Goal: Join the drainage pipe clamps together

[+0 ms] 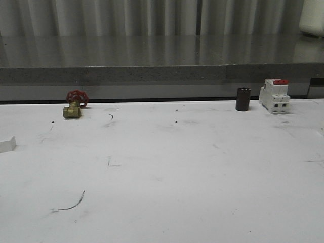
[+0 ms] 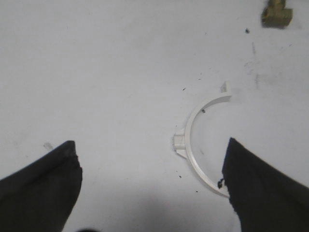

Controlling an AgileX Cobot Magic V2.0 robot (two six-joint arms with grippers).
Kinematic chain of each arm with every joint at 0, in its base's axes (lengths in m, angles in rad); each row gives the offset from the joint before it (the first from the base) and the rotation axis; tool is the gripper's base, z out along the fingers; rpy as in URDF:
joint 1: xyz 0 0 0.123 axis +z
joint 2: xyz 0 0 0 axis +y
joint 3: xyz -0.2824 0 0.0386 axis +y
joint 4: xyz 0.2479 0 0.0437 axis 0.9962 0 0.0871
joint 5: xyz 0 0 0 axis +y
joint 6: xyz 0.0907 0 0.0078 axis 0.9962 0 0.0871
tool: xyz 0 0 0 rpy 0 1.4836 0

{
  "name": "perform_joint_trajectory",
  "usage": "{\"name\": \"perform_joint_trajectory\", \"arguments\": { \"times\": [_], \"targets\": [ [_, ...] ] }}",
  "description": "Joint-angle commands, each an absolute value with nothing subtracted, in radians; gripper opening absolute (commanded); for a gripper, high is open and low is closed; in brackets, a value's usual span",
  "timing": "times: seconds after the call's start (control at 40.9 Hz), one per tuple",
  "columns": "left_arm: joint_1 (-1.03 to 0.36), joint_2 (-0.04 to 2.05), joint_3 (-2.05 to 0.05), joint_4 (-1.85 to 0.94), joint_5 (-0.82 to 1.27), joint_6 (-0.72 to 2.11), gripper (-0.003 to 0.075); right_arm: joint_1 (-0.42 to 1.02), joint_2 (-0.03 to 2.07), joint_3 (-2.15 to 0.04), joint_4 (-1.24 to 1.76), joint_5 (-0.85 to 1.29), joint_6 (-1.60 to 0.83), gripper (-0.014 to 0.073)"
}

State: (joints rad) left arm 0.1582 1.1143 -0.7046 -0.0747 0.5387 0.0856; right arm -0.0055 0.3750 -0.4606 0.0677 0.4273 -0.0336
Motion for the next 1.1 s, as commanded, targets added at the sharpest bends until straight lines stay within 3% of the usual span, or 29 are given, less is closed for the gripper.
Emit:
{"name": "perform_joint_trajectory", "arguments": {
  "times": [0.0,0.538,1.077],
  "targets": [
    [0.161,1.214,-0.785,-0.098,0.528,0.111,0.0564,-0.010,0.387,-0.491,0.062,0.354,-0.039,0.0643],
    [0.086,1.629,-0.961,-0.154,0.588,0.275,0.0564,-0.010,0.387,-0.491,0.062,0.354,-0.039,0.0643],
    [0.083,1.733,-1.001,-0.245,0.610,0.374,0.0564,-0.010,0.387,-0.491,0.062,0.354,-0.039,0.0643]
  ]
}}
